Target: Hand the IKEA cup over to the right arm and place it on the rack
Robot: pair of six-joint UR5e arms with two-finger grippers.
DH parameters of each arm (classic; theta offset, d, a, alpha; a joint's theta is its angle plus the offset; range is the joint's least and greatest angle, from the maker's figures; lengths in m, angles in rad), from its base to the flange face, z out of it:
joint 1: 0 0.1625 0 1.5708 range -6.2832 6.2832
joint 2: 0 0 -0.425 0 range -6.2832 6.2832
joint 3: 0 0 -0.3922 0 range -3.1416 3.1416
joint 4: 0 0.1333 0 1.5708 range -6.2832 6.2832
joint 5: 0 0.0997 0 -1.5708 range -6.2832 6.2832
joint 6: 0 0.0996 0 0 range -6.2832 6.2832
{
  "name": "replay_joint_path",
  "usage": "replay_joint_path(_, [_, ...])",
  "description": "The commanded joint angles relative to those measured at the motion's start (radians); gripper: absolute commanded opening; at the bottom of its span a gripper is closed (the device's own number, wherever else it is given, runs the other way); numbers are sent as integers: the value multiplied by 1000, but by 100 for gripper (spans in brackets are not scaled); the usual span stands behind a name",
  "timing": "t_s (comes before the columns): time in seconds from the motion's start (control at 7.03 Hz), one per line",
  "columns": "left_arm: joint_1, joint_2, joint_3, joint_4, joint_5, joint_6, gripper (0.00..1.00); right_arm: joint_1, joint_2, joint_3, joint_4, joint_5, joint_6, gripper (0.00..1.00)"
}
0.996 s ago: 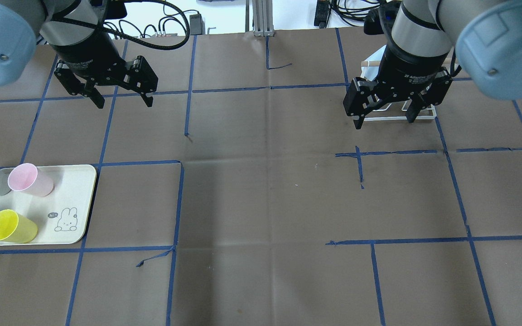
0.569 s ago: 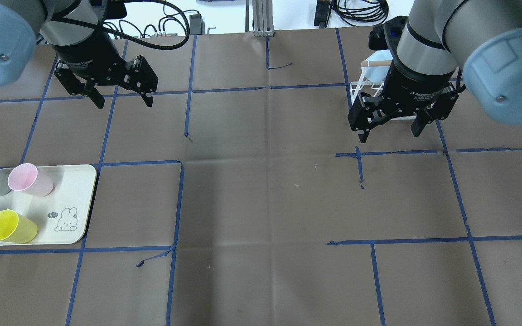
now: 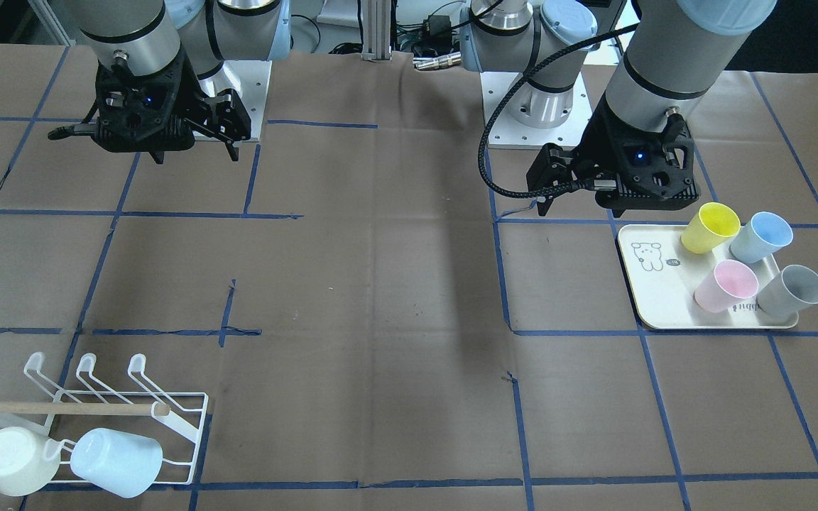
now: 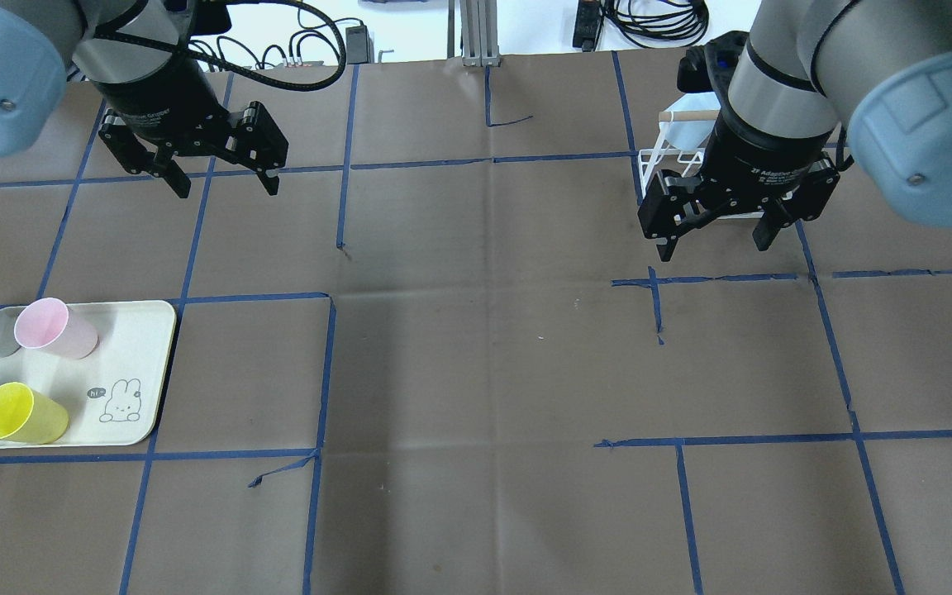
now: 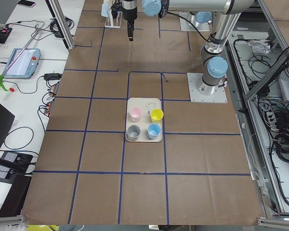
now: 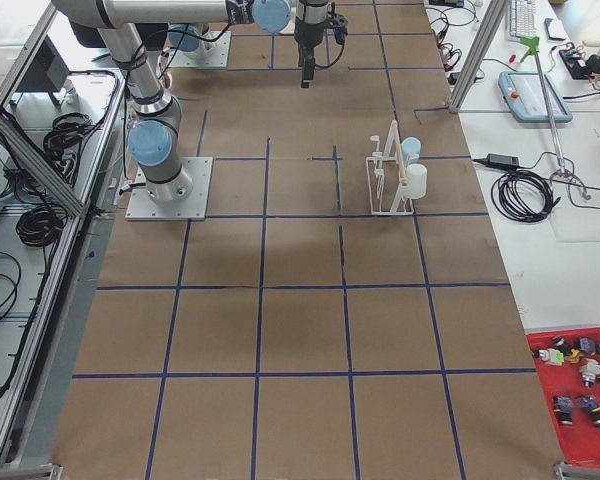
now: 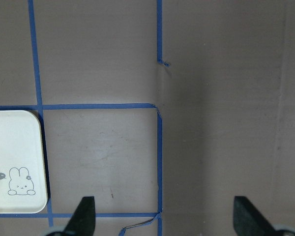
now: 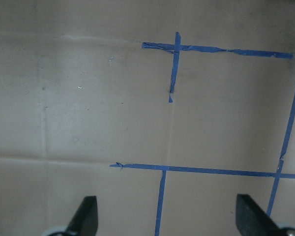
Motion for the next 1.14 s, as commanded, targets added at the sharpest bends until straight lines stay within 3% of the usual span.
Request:
replay_joint_path(0.0, [0, 0, 0, 0, 0, 0, 100, -1, -1, -2, -1, 0, 0, 100])
replay_joint_path(1.0, [0, -1, 0, 2, -2, -2, 100, -2, 5, -11, -1, 9, 2, 100])
